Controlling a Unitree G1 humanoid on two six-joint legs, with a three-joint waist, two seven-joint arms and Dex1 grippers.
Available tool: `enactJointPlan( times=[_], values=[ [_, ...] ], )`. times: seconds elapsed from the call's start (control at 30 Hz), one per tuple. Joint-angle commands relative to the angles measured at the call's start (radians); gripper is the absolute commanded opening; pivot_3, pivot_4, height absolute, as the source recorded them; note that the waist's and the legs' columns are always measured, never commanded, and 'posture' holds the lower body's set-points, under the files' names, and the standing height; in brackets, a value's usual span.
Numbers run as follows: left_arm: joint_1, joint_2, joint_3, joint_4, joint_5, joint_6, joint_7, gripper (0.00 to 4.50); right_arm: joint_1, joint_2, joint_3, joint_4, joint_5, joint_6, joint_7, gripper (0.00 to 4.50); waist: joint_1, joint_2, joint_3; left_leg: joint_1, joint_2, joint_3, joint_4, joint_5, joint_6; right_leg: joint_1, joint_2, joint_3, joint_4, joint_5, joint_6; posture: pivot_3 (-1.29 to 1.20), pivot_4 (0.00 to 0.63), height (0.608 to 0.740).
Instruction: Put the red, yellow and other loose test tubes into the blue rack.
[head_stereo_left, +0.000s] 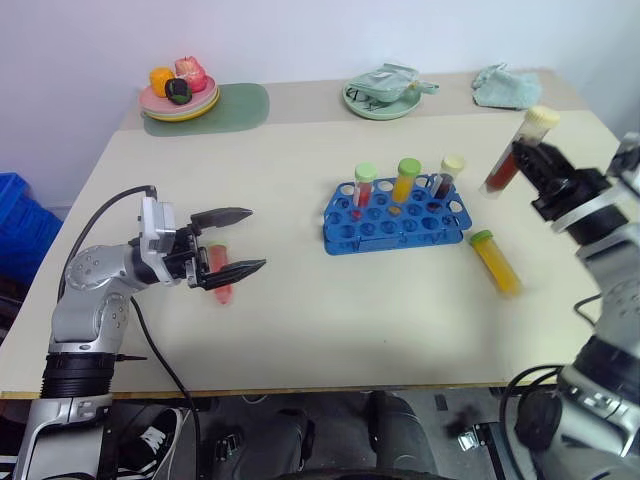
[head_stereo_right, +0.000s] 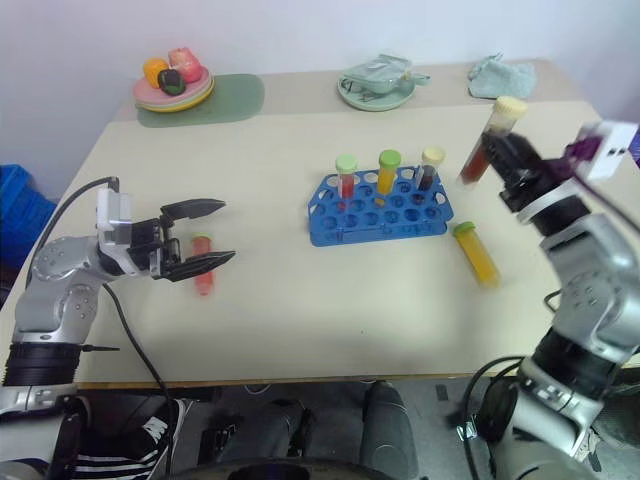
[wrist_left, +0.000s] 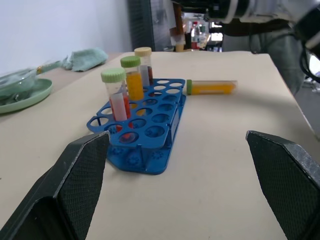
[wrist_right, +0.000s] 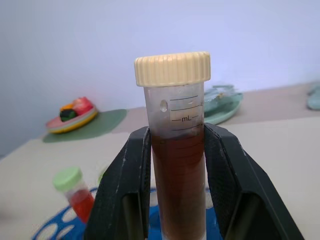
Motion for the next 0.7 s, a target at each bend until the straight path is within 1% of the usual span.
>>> enactJointPlan(
  times=[0.03,0.17,0.23,0.3,0.4,0.5,0.7],
  values=[
    [-0.027,0.015,0.011,-0.005,-0.001,-0.003,-0.009,4.50,0.066,0.029,0.072,-0.100,-0.019,-0.130,-0.032,1.28,0.000,0.000,0.000,0.000,0.000,0.000,0.000,0.000,0.000,0.000,0.000,0.000,0.000,0.000,0.000,0.00,0.150,0.740],
    [-0.045,0.016,0.007,0.005,0.003,-0.001,-0.015,4.50,0.134,0.021,0.198,-0.068,-0.137,-0.331,-0.017,1.28,-0.001,0.000,0.000,0.001,0.000,0.001,0.000,0.000,0.000,0.000,0.001,0.001,0.000,0.000,0.000,0.00,0.150,0.740],
    [-0.053,0.012,0.005,0.006,0.006,0.001,-0.009,4.50,0.144,0.039,0.236,-0.030,-0.163,-0.397,-0.030,1.28,-0.002,0.000,0.000,0.001,0.000,0.001,0.000,0.000,0.000,0.000,0.001,0.001,0.000,0.000,0.000,0.00,0.150,0.740],
    [-0.059,0.011,0.003,-0.001,0.006,0.008,-0.003,4.50,0.151,0.034,0.284,0.015,-0.216,-0.487,-0.026,1.28,-0.002,0.000,0.000,0.002,0.000,0.001,0.000,0.000,0.000,0.000,0.001,0.001,0.000,0.000,0.000,0.00,0.150,0.740],
    [-0.062,0.011,0.005,-0.007,0.006,0.012,0.004,4.50,0.139,0.048,0.306,0.086,-0.225,-0.556,-0.044,1.28,-0.002,0.000,0.000,0.002,0.000,0.001,0.000,0.000,0.000,0.000,0.002,0.002,0.000,0.000,0.000,0.00,0.150,0.740],
    [-0.053,0.015,0.009,-0.029,0.003,0.024,0.013,4.50,0.135,0.036,0.340,0.148,-0.279,-0.641,-0.062,1.28,-0.002,0.000,0.000,0.002,0.000,0.001,0.000,0.000,0.000,0.000,0.002,0.002,0.000,0.000,0.000,0.00,0.150,0.740],
    [-0.039,0.026,0.019,-0.063,-0.003,0.046,0.022,4.50,0.138,0.022,0.345,0.215,-0.277,-0.704,-0.066,1.28,-0.002,0.000,0.000,0.002,0.001,0.001,0.000,0.000,0.000,0.000,0.003,0.003,-0.001,0.000,0.000,0.00,0.150,0.740]
  ],
)
